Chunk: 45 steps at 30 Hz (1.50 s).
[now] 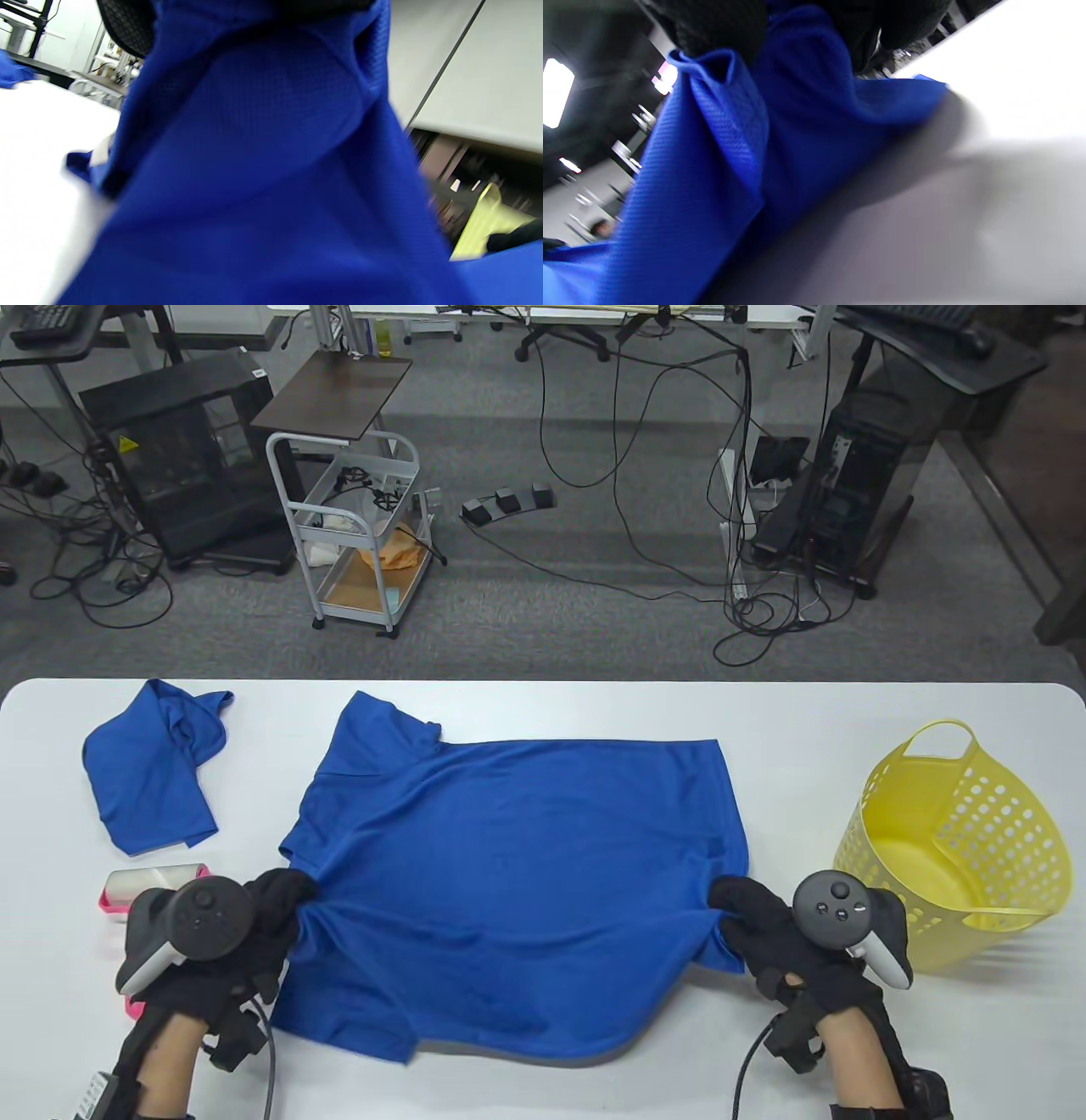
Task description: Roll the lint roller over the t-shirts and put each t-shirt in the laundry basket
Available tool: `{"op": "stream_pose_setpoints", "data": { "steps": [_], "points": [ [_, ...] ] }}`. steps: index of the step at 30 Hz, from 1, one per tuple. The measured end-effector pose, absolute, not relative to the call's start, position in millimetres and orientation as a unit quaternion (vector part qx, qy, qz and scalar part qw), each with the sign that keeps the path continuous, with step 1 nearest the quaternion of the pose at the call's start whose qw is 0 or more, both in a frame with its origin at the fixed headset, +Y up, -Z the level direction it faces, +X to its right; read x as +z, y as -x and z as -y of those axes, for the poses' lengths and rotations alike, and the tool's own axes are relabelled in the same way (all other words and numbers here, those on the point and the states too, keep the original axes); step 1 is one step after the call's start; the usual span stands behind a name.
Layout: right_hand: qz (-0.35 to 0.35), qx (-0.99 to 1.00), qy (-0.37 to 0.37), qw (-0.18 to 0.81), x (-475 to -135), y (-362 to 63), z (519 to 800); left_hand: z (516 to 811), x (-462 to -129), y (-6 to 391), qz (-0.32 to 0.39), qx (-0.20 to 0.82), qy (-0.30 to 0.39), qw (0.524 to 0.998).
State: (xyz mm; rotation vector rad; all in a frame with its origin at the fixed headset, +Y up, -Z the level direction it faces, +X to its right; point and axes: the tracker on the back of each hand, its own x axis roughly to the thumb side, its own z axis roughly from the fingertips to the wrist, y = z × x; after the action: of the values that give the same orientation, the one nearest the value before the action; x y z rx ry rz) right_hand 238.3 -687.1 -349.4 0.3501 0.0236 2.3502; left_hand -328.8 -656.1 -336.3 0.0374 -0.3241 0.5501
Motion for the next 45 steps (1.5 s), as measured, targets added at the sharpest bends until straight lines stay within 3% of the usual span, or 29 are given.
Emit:
{"op": "stream_pose_setpoints", "data": {
  "steps": [8,14,17,18,21,24,25,26,27,30,32,37,41,45],
  "points": [
    [0.087,0.816,-0.195,0.538,-358,-228,616,598,-342,314,0.202,0.432,-0.133,0.869],
    [0.157,0.767,-0.208,0.586,-360,-241,558,559,-337,314,0.223,0.468,-0.184,0.835],
    [0.173,0.77,-0.179,0.587,-371,-249,531,537,-339,326,0.164,0.509,-0.247,0.808],
    [0.182,0.79,-0.127,0.572,-381,-255,520,530,-344,334,0.106,0.544,-0.256,0.792],
    [0.187,0.839,0.006,0.511,-413,-263,512,524,-379,356,-0.033,0.591,-0.209,0.779],
    [0.157,0.889,0.134,0.408,-459,-263,531,539,-433,368,-0.155,0.534,-0.058,0.829],
    [0.14,0.902,0.151,0.379,-471,-260,540,546,-447,369,-0.163,0.503,-0.033,0.848],
    [0.111,0.92,0.19,0.323,-491,-252,564,559,-465,368,-0.205,0.455,0.006,0.867],
    [0.105,0.923,0.2,0.31,-496,-250,570,567,-476,366,-0.233,0.432,0.027,0.871],
    [0.035,0.943,0.248,0.218,-525,-228,626,609,-513,361,-0.287,0.375,0.059,0.879],
    [-0.009,0.957,0.25,0.149,-535,-213,659,638,-527,358,-0.252,0.383,0.051,0.887],
    [-0.028,0.978,0.203,0.046,-541,-186,690,672,-520,349,-0.203,0.36,0.071,0.908],
    [-0.054,0.986,0.145,0.058,-548,-168,702,693,-495,328,-0.155,0.256,0.191,0.935],
    [-0.101,0.98,0.164,0.043,-563,-164,725,728,-474,303,-0.139,0.2,0.285,0.927]
  ]
}}
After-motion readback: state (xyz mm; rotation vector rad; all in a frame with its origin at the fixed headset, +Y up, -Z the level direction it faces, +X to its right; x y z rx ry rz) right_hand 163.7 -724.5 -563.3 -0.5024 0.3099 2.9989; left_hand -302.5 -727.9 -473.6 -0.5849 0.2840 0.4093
